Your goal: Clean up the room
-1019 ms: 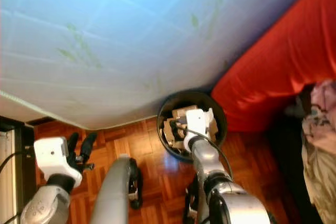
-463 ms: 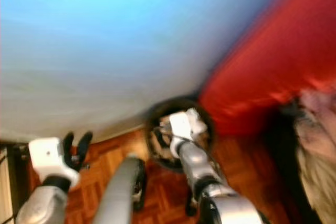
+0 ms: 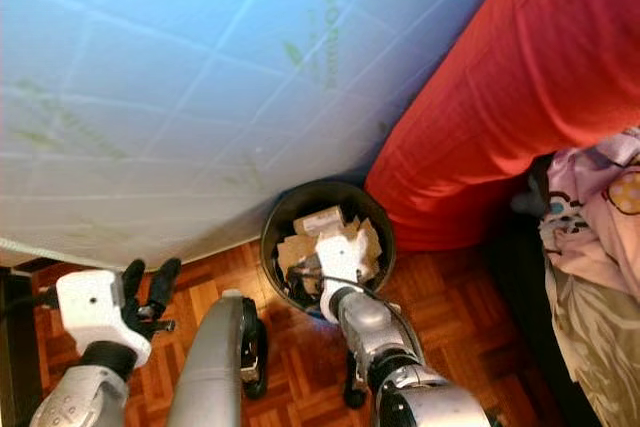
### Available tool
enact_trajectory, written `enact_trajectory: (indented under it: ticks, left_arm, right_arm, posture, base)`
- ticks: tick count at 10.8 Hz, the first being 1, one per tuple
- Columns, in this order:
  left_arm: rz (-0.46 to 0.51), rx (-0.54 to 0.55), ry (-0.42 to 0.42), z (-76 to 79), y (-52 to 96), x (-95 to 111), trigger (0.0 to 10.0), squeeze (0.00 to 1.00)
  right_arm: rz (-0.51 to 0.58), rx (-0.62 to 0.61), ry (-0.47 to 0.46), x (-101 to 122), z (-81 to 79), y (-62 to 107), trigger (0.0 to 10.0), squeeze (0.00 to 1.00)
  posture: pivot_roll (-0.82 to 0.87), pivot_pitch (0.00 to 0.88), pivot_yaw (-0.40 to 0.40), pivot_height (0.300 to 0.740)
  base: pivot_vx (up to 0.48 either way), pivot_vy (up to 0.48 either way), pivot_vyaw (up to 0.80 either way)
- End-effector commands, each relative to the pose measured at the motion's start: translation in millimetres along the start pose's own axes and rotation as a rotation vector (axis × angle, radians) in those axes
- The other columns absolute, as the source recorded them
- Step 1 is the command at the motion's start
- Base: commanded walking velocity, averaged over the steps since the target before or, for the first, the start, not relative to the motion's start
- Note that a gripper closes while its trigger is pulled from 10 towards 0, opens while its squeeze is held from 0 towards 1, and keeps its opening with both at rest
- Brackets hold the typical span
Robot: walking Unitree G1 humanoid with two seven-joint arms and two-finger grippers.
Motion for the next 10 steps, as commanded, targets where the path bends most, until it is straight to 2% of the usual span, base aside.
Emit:
enact_trajectory:
  ticks: [1,3,4,5,6,7,8,9,10]
  left_arm:
    - [-0.017,0.02,-0.002,-4.2,5.8,-1,10.0,0.0]
    - [-0.015,0.024,-0.003,-3.0,7.5,1,10.0,0.0]
    - [-0.016,0.027,-0.004,-2.6,9.6,2,10.0,0.0]
    - [-0.019,0.032,-0.006,-3.0,10.7,3,10.0,0.0]
    - [-0.021,0.035,-0.006,-3.1,12.2,3,10.0,0.0]
    - [-0.024,0.038,-0.007,-2.4,14.1,3,10.0,0.0]
    - [-0.026,0.041,-0.006,-2.2,16.3,4,10.0,0.0]
    - [-0.028,0.043,-0.007,-2.9,18.3,4,10.0,0.0]
    - [-0.031,0.047,-0.007,-3.2,20.2,4,10.0,0.0]
  right_arm:
    - [-0.067,0.041,0.001,-21,-14.3,1.3,10.0,0.0]
    - [-0.048,0.01,0.002,-16,-13.1,-0.1,10.0,0.0]
    - [-0.031,0.008,-0.016,-12,-14.2,-1.3,10.0,0.43]
    - [-0.03,0.021,-0.012,-10,-16.8,-1.9,10.0,1.0]
    - [-0.063,0.011,0.08,-14,-17.1,-2.2,10.0,1.0]
    - [-0.158,-0.038,0.377,-25,-8.9,0.1,10.0,0.0]
    - [-0.174,-0.003,0.411,-28,-13.4,0.1,10.0,0.0]
    - [-0.174,0.025,0.396,-29,-19.3,-0.7,10.0,0.0]
    - [-0.225,0.049,0.404,-37,-22.4,0.7,10.0,0.0]
  posture:
    - [0.37,0.535,0.033,0.642]
    - [0.38,0.543,0.034,0.642]
    - [0.38,0.549,0.033,0.642]
    - [0.39,0.552,0.032,0.642]
    - [0.39,0.555,0.031,0.642]
    - [0.39,0.561,0.032,0.642]
    - [0.4,0.569,0.031,0.642]
    - [0.4,0.571,0.03,0.642]
    - [0.4,0.575,0.031,0.642]
  base:
    - [0.0,0.0,0.0]
    - [0.0,0.0,0.0]
    - [0.0,0.0,0.0]
    - [0.0,0.0,0.0]
    - [0.0,0.0,0.0]
    - [0.0,0.0,0.0]
    - [0.0,0.0,0.0]
    - [0.0,0.0,0.0]
    - [0.0,0.0,0.0]
Point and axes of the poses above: a point about 5 cm out from each wrist's last joint towards the gripper, its own y axis pointing back from the gripper into the wrist, its own x axis along the axis of the wrist's last joint, z = x × y, the point moved 4 cm from there along -y, pointing out of the wrist towards the gripper, and after that the axes turned 4 degrees about y, right-handed, at the moved point
